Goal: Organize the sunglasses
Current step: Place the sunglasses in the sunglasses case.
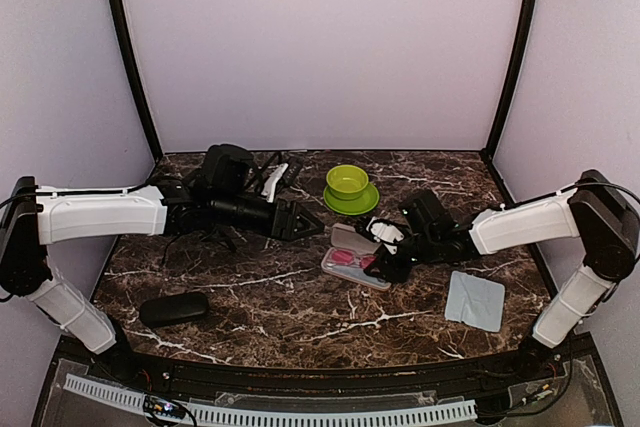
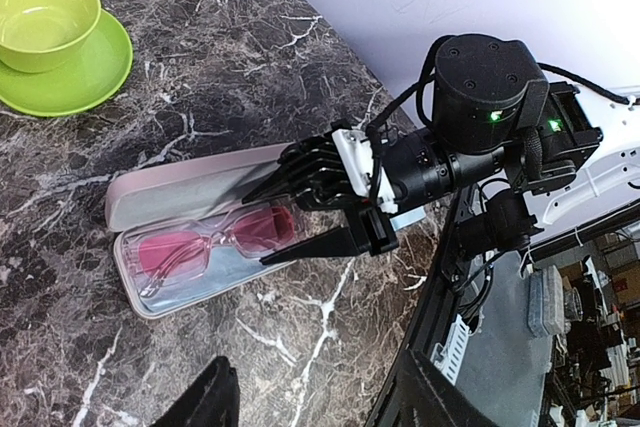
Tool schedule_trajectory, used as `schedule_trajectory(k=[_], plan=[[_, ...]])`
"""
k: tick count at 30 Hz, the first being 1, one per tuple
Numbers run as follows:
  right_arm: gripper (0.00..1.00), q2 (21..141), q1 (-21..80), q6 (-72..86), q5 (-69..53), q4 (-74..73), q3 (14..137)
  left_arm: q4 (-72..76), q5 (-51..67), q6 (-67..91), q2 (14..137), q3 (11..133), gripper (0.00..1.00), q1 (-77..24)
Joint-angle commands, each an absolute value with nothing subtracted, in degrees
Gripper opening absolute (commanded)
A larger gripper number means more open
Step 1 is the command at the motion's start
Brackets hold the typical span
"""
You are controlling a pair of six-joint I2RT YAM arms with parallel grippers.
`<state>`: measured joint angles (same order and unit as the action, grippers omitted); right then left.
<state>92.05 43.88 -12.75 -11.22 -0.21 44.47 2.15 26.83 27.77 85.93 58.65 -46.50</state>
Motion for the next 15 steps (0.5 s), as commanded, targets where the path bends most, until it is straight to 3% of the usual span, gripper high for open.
schedule_trajectory(k=[1,15], plan=[[0.37,91.74,44.18,-12.28,-10.24,-3.24,45.82,3.86,28.01,28.32,85.87,57.71,0.56,-46.23],[0.48,91.75,44.38,-12.4,-9.43,-5.44,46.93,4.09,28.12,28.65,85.75,57.44,0.56,-46.23]])
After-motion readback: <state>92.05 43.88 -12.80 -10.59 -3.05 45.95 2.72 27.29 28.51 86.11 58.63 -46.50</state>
